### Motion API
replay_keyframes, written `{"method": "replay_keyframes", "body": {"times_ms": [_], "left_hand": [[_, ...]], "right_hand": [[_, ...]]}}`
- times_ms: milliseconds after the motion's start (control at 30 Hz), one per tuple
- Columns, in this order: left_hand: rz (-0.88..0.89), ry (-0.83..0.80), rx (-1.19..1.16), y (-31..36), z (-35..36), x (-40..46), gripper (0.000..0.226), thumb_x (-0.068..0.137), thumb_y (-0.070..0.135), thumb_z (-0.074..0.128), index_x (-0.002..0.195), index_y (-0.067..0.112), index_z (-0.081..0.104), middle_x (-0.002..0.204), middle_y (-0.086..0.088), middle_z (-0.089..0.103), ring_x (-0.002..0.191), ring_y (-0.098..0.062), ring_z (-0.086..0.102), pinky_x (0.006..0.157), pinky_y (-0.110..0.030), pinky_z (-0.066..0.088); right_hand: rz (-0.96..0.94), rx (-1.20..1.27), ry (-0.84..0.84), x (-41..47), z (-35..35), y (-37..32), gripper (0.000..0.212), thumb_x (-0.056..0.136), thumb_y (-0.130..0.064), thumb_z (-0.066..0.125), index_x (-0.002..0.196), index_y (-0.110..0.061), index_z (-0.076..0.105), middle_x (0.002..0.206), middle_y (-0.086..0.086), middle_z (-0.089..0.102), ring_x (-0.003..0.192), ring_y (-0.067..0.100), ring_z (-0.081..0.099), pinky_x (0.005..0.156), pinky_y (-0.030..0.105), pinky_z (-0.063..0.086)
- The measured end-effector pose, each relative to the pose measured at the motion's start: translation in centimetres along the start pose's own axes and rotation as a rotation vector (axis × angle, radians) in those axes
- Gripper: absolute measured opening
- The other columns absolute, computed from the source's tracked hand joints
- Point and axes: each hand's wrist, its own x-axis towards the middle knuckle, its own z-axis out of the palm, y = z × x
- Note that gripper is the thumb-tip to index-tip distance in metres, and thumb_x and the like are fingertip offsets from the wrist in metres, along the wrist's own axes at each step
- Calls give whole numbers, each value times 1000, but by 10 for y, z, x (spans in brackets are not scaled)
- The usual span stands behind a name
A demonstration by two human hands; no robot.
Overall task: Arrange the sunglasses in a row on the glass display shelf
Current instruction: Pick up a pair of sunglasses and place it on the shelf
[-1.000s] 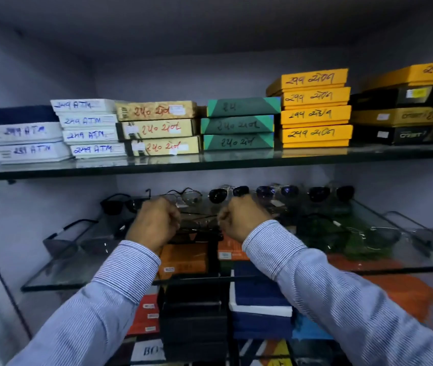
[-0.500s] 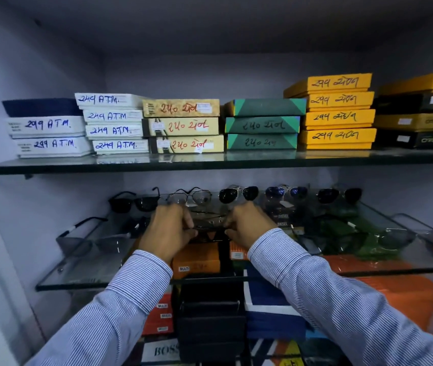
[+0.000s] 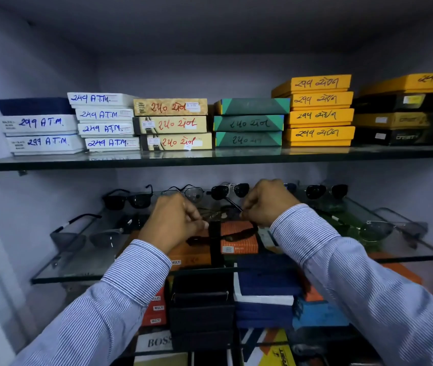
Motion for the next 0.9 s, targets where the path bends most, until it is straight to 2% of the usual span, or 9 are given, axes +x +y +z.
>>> {"method": "replay_keyframes", "body": {"times_ms": [133, 200, 267, 333, 467, 600, 633, 767, 900], "left_hand": [[-135, -15, -49, 4, 4, 2, 23, 72, 23, 90, 92, 18, 79, 73, 11, 63, 74, -10, 61, 78, -18, 49], [-203, -74, -70, 5, 7, 3, 26, 72, 22, 89, 95, 20, 77, 85, 5, 66, 73, -10, 63, 69, -14, 51], [-238, -128, -81, 6, 12, 3, 24, 75, 20, 87, 96, 21, 76, 84, 6, 67, 56, -6, 61, 42, -8, 45], [-261, -149, -90, 7, 16, 5, 21, 75, 20, 87, 93, 21, 77, 80, 8, 67, 48, -7, 60, 33, -10, 41], [-295, -173, -107, 12, 21, 10, 19, 75, 19, 87, 92, 20, 79, 82, 10, 68, 49, -7, 58, 35, -17, 43], [-330, -197, -129, 15, 26, 18, 12, 78, 16, 85, 84, 21, 76, 83, 12, 67, 57, -5, 56, 63, -22, 51], [-334, -197, -132, 15, 27, 20, 12, 78, 16, 84, 80, 22, 75, 83, 12, 68, 56, -5, 55, 65, -24, 51], [-340, -196, -114, 19, 29, 26, 11, 78, 14, 84, 88, 17, 79, 94, 5, 74, 53, -7, 55, 46, -19, 45], [-342, -165, -129, 20, 32, 29, 15, 77, 12, 85, 90, 10, 77, 97, -2, 76, 52, -7, 55, 40, -19, 43]], "right_hand": [[172, 69, -59, -2, -14, 7, 16, 76, -13, 77, 91, -9, 79, 94, 10, 77, 79, 23, 75, 71, 31, 63], [224, 62, -118, -6, -19, 8, 18, 75, -11, 76, 92, -7, 79, 87, 11, 78, 80, 24, 76, 72, 32, 64], [253, 37, -159, -9, -21, 9, 22, 74, -13, 75, 94, -5, 78, 85, 12, 79, 82, 25, 77, 77, 35, 64], [274, 15, -168, -10, -20, 10, 27, 73, -16, 74, 98, -5, 76, 89, 12, 79, 87, 25, 76, 81, 35, 63], [281, -25, -159, -10, -19, 12, 35, 77, -20, 71, 108, -4, 72, 103, 14, 76, 97, 27, 73, 88, 37, 61], [294, -63, -126, -7, -14, 13, 42, 75, -22, 73, 113, -5, 70, 110, 14, 73, 100, 28, 71, 88, 36, 60], [296, -78, -111, -6, -13, 13, 44, 75, -23, 75, 115, -6, 70, 112, 14, 72, 102, 28, 71, 89, 36, 60], [303, -128, -75, -3, -11, 13, 50, 74, -21, 78, 121, -6, 66, 120, 14, 67, 108, 28, 68, 90, 34, 58], [295, -182, -56, 1, -11, 14, 60, 75, -21, 79, 129, -7, 60, 131, 16, 59, 116, 30, 63, 92, 35, 55]]}}
